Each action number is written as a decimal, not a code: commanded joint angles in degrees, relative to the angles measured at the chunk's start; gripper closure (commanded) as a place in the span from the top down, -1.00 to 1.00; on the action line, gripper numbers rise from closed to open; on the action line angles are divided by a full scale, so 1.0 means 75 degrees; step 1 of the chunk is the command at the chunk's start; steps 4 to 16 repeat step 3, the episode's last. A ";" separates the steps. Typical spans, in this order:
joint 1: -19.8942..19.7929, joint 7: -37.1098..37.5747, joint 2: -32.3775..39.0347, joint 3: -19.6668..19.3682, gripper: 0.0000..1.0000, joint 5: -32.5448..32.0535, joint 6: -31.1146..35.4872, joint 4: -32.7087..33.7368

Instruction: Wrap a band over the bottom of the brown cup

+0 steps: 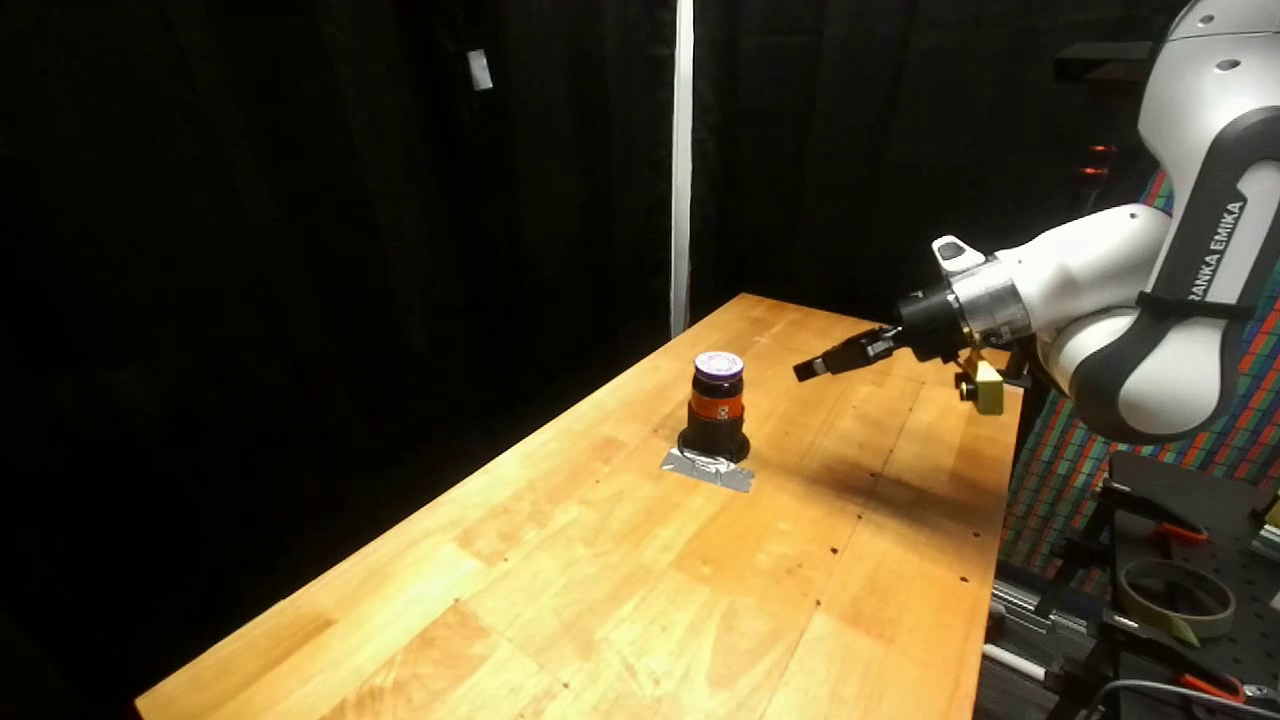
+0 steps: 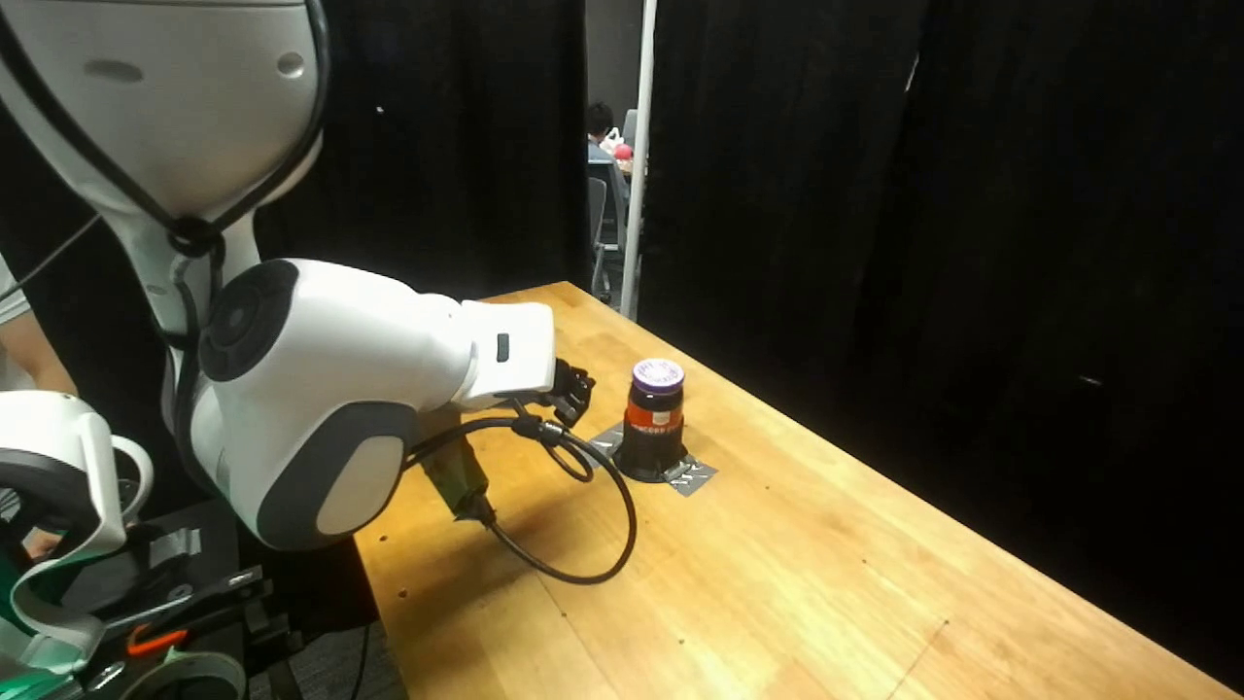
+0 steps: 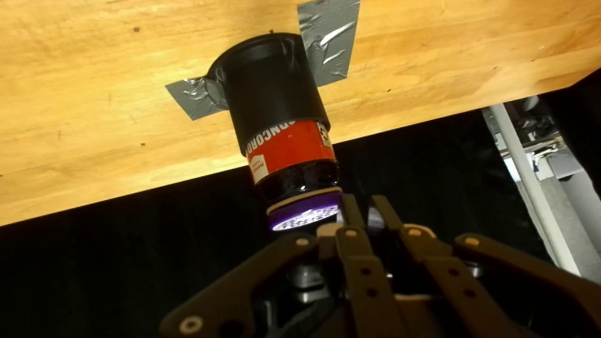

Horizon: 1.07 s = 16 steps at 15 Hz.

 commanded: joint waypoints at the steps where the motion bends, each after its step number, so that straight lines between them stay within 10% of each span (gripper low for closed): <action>1: 0.0400 0.0200 -0.0027 -0.0378 -0.58 -0.0059 0.0046 0.0007; 3: 0.0412 0.0226 -0.0026 -0.0381 -0.28 -0.0061 0.0044 0.0003; 16: 0.0412 0.0226 -0.0026 -0.0381 -0.28 -0.0061 0.0044 0.0003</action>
